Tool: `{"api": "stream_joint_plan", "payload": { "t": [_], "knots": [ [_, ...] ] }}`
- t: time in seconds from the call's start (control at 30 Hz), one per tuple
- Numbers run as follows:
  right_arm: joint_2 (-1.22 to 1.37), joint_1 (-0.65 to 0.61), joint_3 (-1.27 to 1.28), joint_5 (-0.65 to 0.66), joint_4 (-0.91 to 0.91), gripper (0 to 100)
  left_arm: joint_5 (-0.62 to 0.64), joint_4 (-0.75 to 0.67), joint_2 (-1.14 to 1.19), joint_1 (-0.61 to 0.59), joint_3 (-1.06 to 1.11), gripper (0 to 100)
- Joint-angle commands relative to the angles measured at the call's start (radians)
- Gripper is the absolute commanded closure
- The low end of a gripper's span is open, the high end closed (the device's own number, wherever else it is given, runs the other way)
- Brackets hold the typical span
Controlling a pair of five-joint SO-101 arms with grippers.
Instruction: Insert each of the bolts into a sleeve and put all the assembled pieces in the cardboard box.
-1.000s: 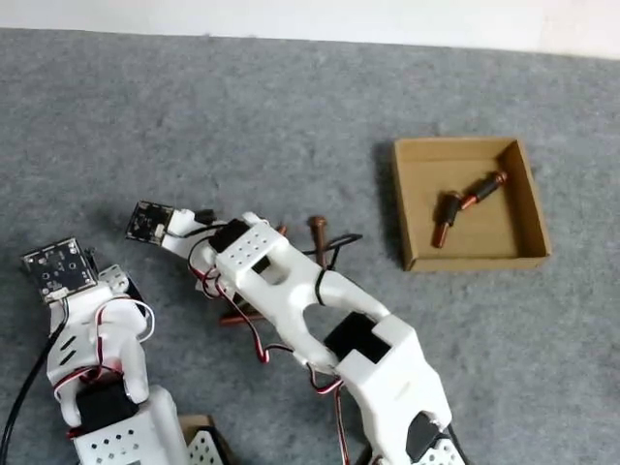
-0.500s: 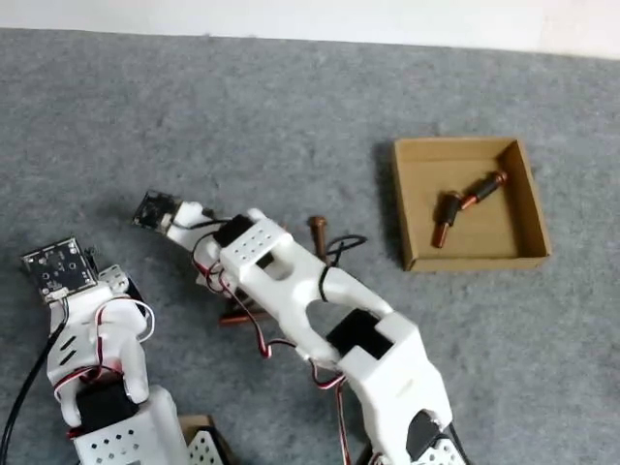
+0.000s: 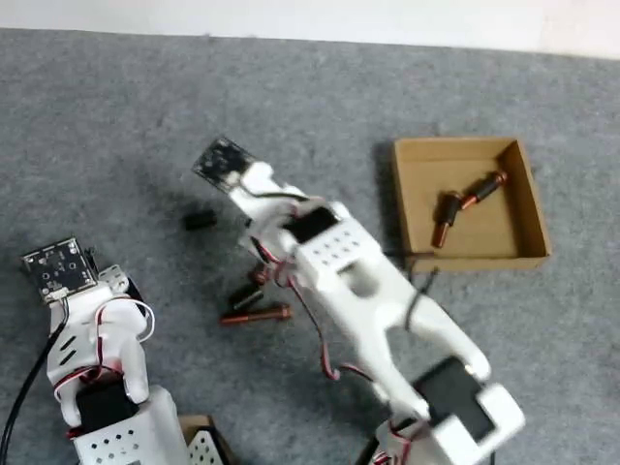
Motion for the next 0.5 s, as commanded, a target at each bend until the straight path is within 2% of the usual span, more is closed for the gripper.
{"api": "stream_joint_plan", "payload": {
  "t": [0.0, 0.47],
  "knots": [
    [-0.179, 0.038, 0.151, -0.011, -0.124, 99.4, 0.005, -0.020, -0.007, -0.002, -0.005, 97],
    [-0.619, 0.130, 0.657, -0.012, -0.375, 99.4, 0.006, -0.020, -0.007, -0.001, -0.005, 97]
  ]
}}
